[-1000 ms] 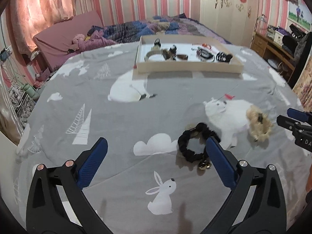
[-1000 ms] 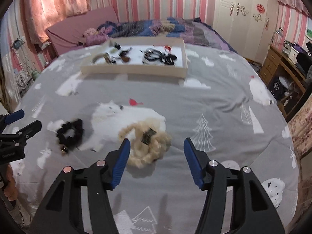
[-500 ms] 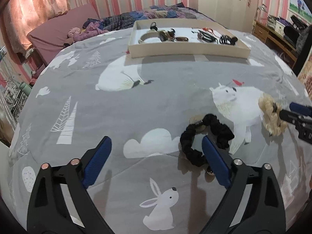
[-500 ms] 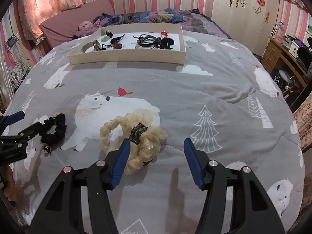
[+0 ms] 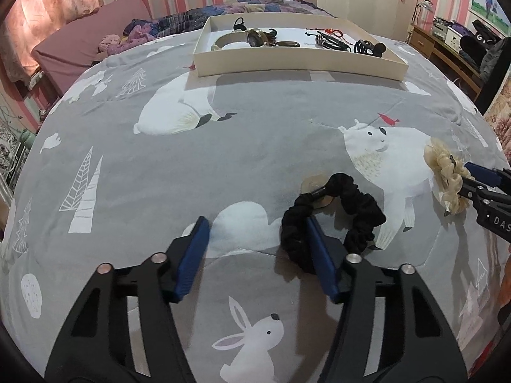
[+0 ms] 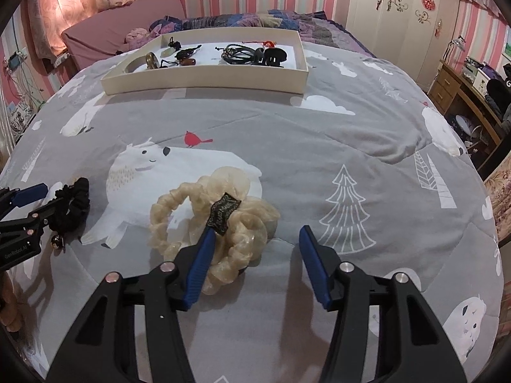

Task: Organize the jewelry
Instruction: 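Close the left tool on the black scrunchie while the right tool grasps the blonde hair band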

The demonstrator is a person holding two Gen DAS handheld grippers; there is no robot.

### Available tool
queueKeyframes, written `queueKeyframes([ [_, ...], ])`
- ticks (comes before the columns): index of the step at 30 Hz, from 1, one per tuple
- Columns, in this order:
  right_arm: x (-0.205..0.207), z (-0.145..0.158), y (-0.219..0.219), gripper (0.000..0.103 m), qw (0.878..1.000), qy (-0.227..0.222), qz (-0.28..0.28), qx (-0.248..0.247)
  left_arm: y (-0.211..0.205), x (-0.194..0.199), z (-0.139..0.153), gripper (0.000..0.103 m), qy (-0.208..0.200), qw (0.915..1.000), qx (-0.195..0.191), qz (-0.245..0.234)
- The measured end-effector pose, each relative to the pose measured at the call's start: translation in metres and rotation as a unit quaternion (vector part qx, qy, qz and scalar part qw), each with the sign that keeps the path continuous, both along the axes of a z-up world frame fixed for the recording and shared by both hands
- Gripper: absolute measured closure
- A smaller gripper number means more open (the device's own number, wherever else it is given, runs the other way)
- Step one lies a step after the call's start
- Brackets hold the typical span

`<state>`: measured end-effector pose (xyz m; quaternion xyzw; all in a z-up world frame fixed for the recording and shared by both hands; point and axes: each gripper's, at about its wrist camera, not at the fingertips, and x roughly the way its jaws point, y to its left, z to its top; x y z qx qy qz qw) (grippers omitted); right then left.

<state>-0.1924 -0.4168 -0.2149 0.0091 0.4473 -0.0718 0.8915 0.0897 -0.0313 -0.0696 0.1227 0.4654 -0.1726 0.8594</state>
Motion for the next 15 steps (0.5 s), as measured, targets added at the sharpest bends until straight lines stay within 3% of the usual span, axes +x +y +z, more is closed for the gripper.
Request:
queueKeyframes([
  [8, 0.0003, -0.0023, 0.0040, 0.073, 1.000, 0.002, 0.010, 0.018, 0.0042, 0.0021, 0.0030, 0.086, 0.007, 0.9999, -0.009, -0.006],
  [15, 0.0036, -0.0018, 0.0069, 0.085, 1.000, 0.002, 0.018, 0.019, 0.0012, 0.0090, 0.0044, 0.094, 0.010, 0.9999, -0.009, -0.008],
])
